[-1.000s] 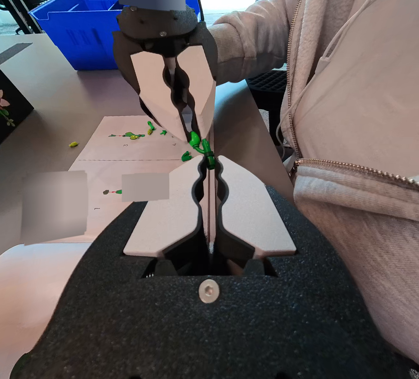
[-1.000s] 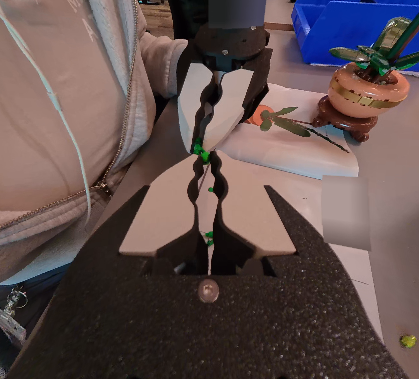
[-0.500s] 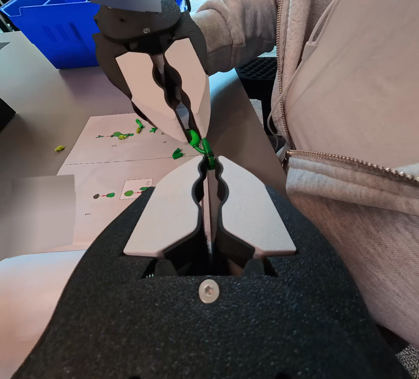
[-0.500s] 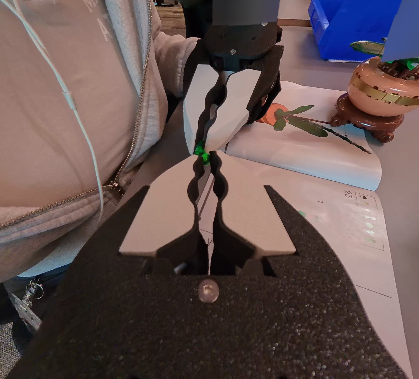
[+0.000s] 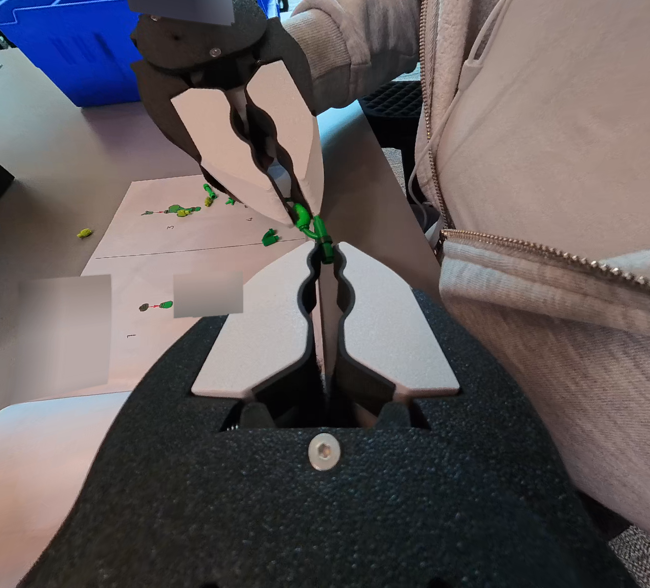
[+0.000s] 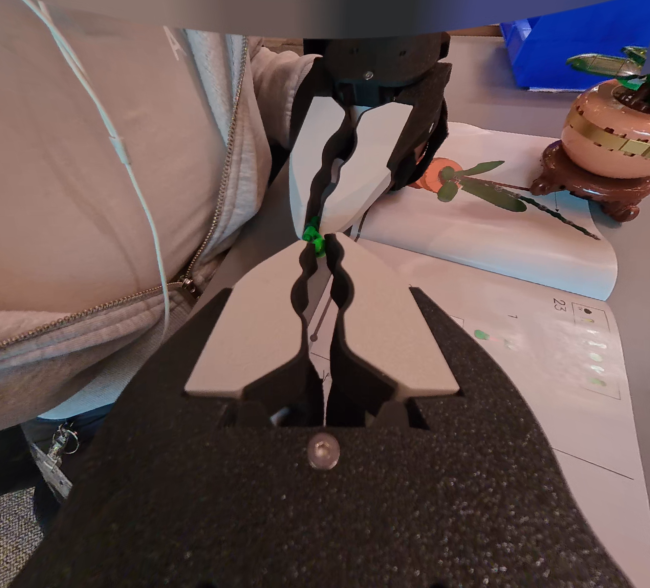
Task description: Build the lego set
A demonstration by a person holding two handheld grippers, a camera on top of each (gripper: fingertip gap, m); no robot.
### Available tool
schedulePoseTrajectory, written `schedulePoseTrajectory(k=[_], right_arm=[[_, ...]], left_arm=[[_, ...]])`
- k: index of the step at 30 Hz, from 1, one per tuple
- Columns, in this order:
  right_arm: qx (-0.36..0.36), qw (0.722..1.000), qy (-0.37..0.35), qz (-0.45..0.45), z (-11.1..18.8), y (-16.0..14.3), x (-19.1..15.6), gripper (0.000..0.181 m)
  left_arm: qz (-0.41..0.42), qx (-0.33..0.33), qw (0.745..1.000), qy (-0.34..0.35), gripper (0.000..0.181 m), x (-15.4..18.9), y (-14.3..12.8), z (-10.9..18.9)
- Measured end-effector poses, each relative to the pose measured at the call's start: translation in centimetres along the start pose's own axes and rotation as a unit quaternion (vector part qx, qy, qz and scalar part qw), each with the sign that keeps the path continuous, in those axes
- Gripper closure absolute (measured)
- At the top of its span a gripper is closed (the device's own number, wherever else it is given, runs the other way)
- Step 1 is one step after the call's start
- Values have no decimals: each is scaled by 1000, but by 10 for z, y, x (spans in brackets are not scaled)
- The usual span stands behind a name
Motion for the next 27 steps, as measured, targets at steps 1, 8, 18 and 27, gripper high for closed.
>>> schedulePoseTrajectory(k=[1,8,18,27], right_arm=[[1,1000,1,1,0,0,0,174],[5,1000,15,-2,-1,0,0,174],[11,1000,23,2,-3,1,-1,174],[15,999,32,5,-4,2,-1,174]], left_arm=[[0,-1,1000,1,176,0,0,0],[-5,0,1000,-2,176,1,0,0],[-11,4,1000,-5,176,2,0,1],[-16,8,1000,-5,176,4,1,2]])
Point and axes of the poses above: each gripper's, where its closed fingertips meet, z back along the fingers, y out of its top, x = y × z across the jaws, the point moved 3 cm from there along z, back along the fingers, and after that the axes turned 10 degrees about y, right-handed, at the moved point
